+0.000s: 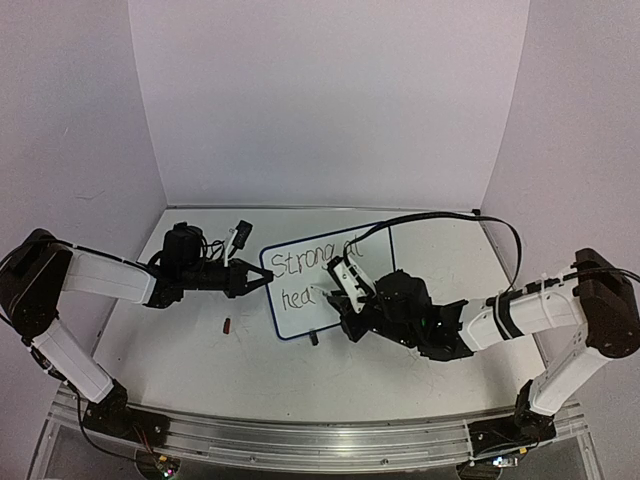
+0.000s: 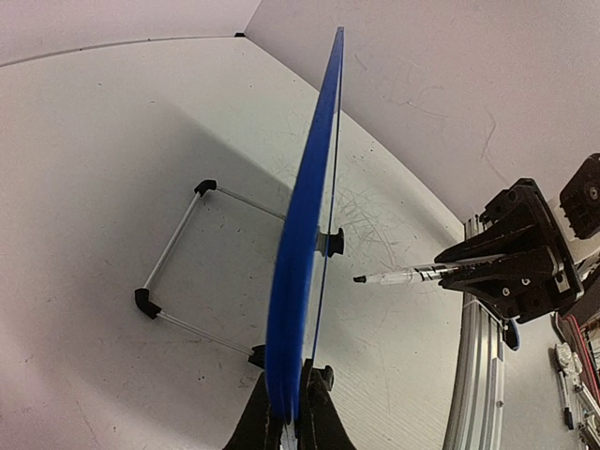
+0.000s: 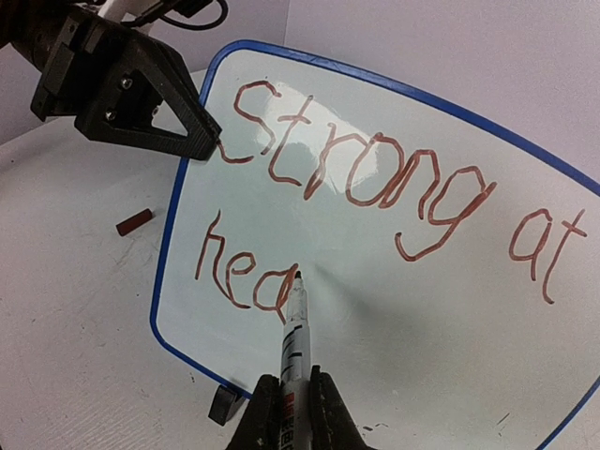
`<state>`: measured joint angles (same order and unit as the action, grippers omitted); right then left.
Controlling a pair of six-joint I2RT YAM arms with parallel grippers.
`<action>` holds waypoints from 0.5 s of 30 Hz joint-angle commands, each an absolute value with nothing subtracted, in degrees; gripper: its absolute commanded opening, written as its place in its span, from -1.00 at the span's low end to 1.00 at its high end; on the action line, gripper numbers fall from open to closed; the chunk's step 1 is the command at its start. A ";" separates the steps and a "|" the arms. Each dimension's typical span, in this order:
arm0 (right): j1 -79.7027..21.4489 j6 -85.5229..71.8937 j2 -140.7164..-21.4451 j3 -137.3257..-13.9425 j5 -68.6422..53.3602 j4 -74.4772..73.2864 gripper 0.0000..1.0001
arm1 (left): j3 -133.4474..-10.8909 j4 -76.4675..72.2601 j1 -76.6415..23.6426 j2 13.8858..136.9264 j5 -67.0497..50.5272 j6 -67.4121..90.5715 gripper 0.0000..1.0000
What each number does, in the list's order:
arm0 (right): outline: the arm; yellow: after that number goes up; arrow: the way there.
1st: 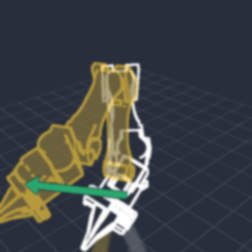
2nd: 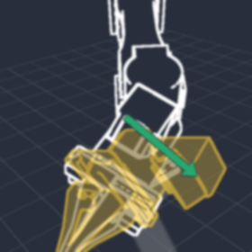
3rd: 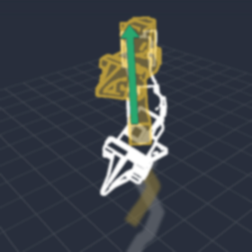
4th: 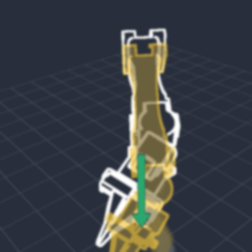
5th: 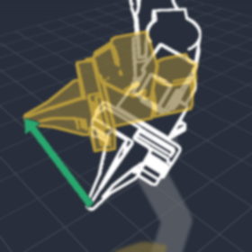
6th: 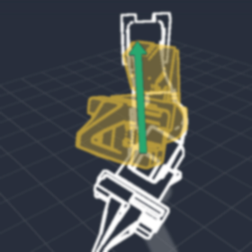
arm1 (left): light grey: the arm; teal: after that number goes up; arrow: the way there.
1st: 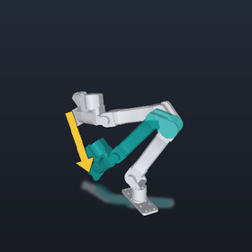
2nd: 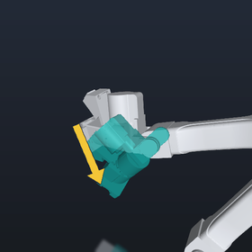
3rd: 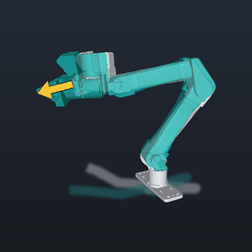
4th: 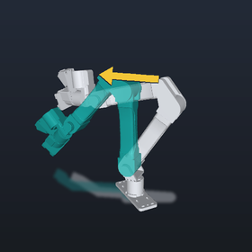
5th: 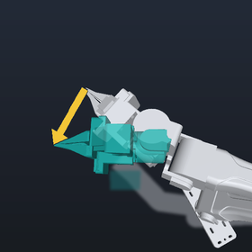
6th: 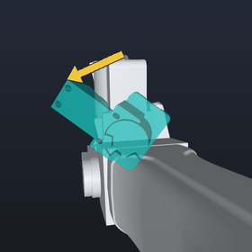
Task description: Write a sentence on the whiteboard
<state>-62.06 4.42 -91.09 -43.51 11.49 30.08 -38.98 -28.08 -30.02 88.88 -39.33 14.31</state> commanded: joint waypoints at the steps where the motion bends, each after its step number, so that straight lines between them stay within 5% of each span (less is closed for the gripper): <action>1: -62.26 3.29 -92.64 -46.32 12.79 29.73 -1.00 | -38.75 -25.14 -29.10 87.86 -32.78 11.78 -1.00; 15: -62.15 3.44 -94.26 -47.30 14.83 30.51 -1.00 | -38.91 -25.04 -29.10 87.99 -32.84 11.60 -1.00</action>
<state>-62.06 4.21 -93.69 -44.78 12.75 28.91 -38.98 -28.05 -30.02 88.88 -39.33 14.28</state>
